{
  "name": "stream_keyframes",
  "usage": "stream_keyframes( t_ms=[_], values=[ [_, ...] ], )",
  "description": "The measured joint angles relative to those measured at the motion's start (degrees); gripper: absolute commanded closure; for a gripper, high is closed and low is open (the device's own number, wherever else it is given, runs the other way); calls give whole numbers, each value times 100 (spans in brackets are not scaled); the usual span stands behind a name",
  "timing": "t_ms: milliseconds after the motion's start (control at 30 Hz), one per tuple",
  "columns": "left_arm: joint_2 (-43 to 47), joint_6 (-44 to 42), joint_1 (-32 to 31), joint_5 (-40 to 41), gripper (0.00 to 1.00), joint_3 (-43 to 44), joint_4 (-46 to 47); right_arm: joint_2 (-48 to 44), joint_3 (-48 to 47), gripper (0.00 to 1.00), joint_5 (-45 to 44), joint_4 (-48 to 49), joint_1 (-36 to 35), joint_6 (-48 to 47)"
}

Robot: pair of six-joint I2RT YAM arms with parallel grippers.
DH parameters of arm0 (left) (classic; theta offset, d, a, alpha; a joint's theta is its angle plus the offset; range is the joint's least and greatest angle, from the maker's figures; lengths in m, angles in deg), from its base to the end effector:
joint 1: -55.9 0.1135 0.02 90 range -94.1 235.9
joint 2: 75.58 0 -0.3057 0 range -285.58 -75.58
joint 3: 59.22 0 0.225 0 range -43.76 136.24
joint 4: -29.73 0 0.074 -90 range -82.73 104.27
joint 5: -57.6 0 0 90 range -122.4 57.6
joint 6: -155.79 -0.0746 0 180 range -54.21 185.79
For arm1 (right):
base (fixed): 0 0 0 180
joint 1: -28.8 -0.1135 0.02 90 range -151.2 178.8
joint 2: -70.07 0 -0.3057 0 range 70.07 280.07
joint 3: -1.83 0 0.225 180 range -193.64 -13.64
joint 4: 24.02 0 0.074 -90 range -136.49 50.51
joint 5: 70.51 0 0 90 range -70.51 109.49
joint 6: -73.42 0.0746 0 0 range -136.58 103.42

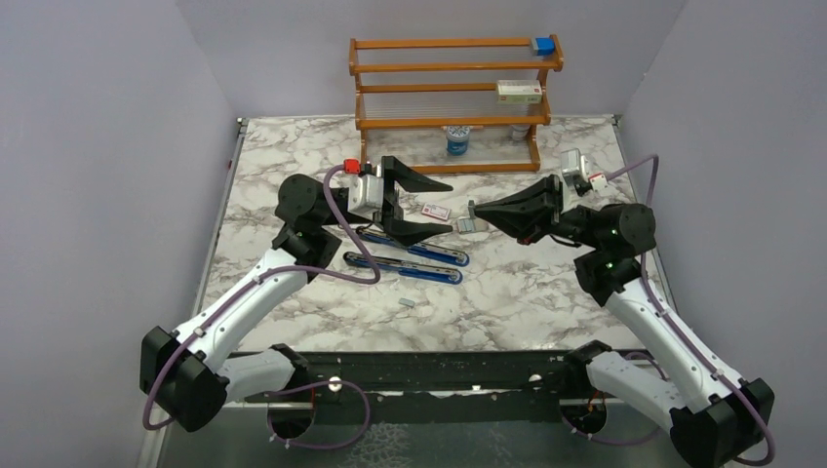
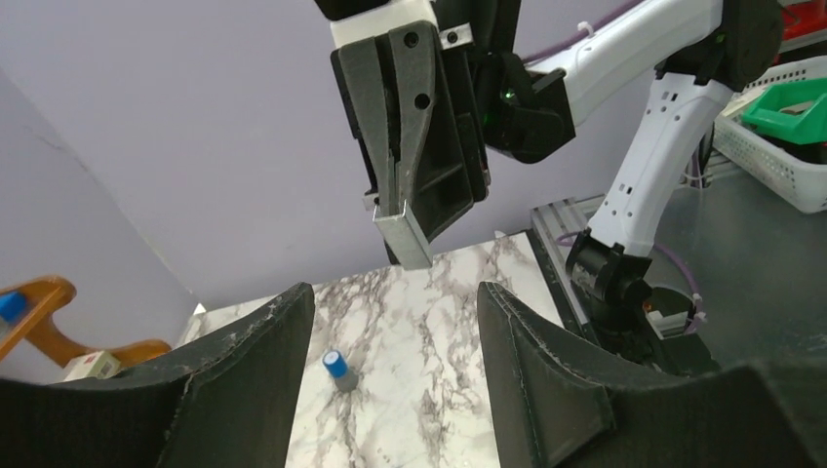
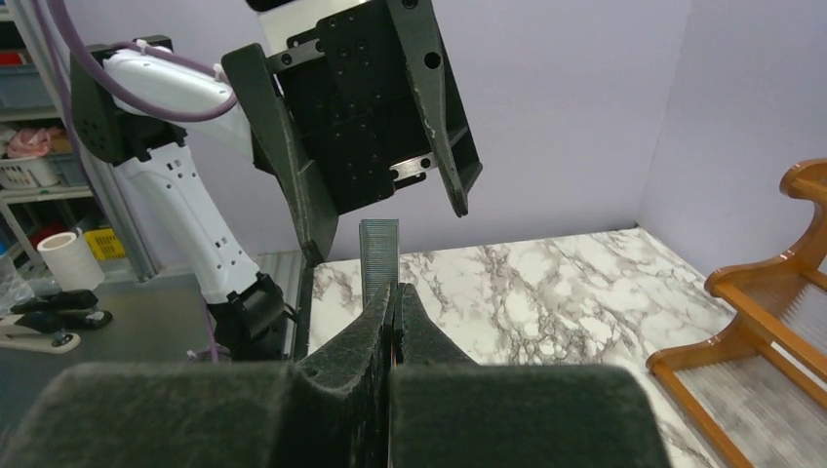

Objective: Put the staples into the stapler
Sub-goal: Pick up the staple from the staple box.

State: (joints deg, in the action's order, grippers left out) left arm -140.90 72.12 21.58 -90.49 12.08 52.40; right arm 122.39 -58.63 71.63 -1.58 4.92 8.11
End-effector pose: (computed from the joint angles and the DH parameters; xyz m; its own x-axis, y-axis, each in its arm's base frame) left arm 0.1424 -0.1739 0.4691 0.2929 -0.2705 -0.9171 0.9514 -0.0134 0.3078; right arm 0.1215 0.1182 0.4482 0.0593 0.3066 -0.9500 -0.9848 0.1739 -0.0053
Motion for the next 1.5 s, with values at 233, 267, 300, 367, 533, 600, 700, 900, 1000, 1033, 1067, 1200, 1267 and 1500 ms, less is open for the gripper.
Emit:
stream_keyframes(
  t_ms=[233, 267, 300, 367, 533, 600, 700, 900, 1000, 1033, 1067, 1200, 1267, 1500],
  values=[
    [-350, 74, -345, 2, 39, 299, 44, 2, -101, 99, 195, -74, 0, -188],
    [-378, 76, -380, 2, 40, 299, 37, 2, -125, 99, 232, -96, 0, -223],
    [-407, 74, -415, 2, 40, 299, 39, 2, -157, 99, 260, -120, 0, -238],
    [-424, 74, -455, 4, 40, 299, 42, 2, -221, 99, 313, -140, 0, -282],
    [-437, 114, -540, 20, 40, 306, 98, 0, -350, 99, 439, -186, 0, -387],
    [-479, 142, -577, 26, 42, 356, 125, 0, -363, 99, 481, -201, 0, -420],
    [-533, 208, -636, 35, 44, 431, 164, 0, -380, 99, 566, -243, 0, -483],
    [-542, 444, -710, 107, 45, 468, 280, -17, -592, 99, 684, -446, 0, -638],
    [-542, 522, -743, 144, 45, 468, 341, -46, -660, 99, 706, -518, 0, -730],
    [-542, 542, -745, 164, 45, 468, 365, -55, -673, 99, 713, -555, 0, -765],
    [-542, 555, -748, 188, 45, 468, 396, -59, -695, 99, 717, -595, 0, -785],
    [-538, 634, -756, 256, 45, 468, 514, -61, -774, 99, 739, -763, 0, -894],
    [-527, 654, -761, 291, 45, 468, 553, -61, -789, 99, 748, -826, 0, -957],
    [-442, 737, -769, 369, 50, 468, 752, -63, -789, 99, 750, -960, 0, -1036]
  ],
)
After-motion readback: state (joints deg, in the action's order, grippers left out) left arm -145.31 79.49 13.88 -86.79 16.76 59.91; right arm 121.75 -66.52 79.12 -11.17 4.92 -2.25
